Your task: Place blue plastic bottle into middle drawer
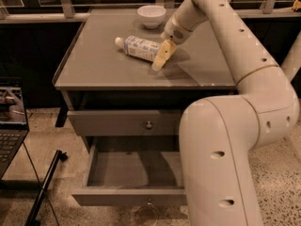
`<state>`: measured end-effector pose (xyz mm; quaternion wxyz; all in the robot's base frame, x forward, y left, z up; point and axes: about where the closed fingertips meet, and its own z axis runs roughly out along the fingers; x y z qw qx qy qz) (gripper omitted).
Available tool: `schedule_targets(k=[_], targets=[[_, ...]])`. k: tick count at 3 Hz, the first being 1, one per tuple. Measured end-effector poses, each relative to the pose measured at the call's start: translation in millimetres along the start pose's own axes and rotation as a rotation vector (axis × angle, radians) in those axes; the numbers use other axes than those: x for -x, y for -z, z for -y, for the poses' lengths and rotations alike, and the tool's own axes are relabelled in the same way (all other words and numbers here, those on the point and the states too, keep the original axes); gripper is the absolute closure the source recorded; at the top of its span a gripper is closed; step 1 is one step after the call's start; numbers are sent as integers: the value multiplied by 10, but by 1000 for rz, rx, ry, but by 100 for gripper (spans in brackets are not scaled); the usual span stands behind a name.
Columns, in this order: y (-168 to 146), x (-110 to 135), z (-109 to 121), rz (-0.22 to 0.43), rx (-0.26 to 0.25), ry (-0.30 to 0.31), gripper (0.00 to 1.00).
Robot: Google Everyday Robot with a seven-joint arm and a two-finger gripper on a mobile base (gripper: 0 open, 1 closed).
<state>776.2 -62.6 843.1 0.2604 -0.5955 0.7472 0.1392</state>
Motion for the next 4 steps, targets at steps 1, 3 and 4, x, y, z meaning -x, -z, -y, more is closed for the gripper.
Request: schedule_targets(k=[1,3,4], targets=[[39,282,-26,28,13,5,0],[36,418,11,42,-1,17,18],[36,418,11,42,-1,17,41]])
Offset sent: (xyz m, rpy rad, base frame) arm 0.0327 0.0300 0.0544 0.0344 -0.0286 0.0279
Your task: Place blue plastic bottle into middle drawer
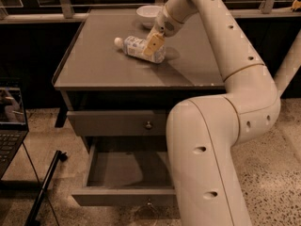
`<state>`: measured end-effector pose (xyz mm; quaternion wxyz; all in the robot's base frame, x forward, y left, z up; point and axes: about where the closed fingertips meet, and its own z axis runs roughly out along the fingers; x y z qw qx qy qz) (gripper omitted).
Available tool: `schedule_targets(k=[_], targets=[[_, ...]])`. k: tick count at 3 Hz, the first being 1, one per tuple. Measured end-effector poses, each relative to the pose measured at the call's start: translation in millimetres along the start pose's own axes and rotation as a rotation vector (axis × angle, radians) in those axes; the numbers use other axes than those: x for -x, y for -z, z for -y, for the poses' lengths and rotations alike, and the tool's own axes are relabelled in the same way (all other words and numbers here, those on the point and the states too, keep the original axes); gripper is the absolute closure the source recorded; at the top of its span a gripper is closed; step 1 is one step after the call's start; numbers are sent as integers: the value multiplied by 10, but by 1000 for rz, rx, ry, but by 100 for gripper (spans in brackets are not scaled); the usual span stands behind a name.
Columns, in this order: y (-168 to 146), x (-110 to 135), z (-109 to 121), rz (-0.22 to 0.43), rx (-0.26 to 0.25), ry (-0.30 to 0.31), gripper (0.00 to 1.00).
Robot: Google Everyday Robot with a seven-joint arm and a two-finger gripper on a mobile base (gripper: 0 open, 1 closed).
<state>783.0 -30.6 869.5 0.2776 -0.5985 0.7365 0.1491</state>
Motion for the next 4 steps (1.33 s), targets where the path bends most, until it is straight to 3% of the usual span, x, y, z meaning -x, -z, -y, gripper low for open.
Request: schedule_targets(k=[2,3,4], targets=[[0,0,0,0,0,0,87],[0,0,0,0,0,0,100],[-1,0,0,0,0,0,100]])
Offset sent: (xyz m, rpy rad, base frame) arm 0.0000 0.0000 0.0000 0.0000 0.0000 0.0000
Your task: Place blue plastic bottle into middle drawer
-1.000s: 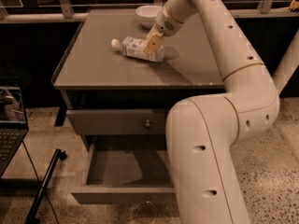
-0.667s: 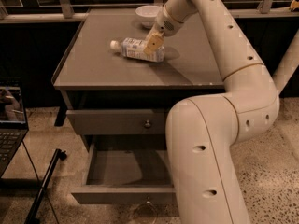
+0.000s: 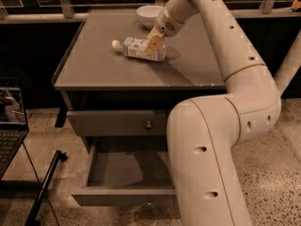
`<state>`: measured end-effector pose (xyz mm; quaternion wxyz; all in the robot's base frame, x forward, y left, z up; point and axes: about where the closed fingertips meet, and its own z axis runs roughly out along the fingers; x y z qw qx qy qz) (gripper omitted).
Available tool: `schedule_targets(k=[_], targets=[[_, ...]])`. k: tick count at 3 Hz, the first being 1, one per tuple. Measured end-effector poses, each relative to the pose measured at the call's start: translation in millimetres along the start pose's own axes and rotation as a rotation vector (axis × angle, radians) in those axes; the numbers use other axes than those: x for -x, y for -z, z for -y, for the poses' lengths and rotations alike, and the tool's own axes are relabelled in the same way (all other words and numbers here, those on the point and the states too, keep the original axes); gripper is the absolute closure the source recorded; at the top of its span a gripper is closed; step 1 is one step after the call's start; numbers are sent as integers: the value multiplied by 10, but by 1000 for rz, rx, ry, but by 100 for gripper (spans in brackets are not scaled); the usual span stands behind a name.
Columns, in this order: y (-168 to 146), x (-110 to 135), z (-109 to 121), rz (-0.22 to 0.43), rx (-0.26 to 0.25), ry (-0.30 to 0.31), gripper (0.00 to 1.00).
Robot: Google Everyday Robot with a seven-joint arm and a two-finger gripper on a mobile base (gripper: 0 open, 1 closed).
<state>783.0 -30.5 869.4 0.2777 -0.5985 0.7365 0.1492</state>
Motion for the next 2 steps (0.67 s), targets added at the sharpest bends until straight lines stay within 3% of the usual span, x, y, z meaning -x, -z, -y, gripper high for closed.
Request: schedule_targets(k=[1,2], targets=[[63,73,-115,9,33,25,100],[326,91,-319,31,75,25,100]])
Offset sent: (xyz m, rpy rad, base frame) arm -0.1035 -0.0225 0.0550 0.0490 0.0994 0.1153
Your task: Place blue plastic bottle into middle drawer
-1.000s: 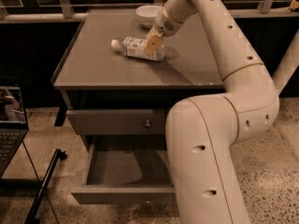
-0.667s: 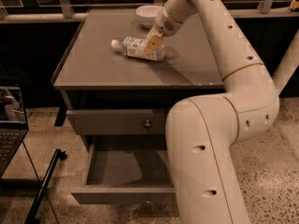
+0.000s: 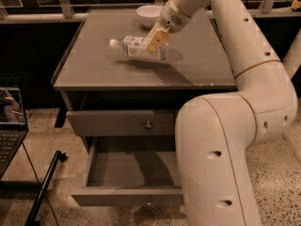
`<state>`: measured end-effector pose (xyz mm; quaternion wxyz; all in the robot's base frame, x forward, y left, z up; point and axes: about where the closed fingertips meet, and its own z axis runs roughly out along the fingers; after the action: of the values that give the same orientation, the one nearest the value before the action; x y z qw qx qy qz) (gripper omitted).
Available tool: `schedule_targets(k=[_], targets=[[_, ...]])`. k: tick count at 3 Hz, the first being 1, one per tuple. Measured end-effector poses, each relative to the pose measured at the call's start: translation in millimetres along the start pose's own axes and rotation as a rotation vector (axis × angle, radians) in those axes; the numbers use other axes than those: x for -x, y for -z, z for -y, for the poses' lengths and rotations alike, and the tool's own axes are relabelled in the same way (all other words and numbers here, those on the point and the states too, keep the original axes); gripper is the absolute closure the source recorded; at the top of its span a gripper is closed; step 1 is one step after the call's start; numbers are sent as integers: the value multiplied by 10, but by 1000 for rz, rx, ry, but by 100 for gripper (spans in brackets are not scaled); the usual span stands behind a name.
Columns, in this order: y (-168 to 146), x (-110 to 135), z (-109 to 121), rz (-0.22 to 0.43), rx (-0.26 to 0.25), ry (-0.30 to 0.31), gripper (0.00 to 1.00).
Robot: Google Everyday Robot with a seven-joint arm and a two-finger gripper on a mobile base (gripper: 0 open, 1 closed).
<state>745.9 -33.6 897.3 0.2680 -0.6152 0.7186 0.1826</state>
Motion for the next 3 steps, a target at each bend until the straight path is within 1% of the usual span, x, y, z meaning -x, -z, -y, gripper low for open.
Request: schedule_targets(k=[1,2,3], targets=[[401,-35,-189,36,-20,-43,100],[1060,37,-401,114,-146,-73,100],[1843,191,-789,201,-324,-79,100]])
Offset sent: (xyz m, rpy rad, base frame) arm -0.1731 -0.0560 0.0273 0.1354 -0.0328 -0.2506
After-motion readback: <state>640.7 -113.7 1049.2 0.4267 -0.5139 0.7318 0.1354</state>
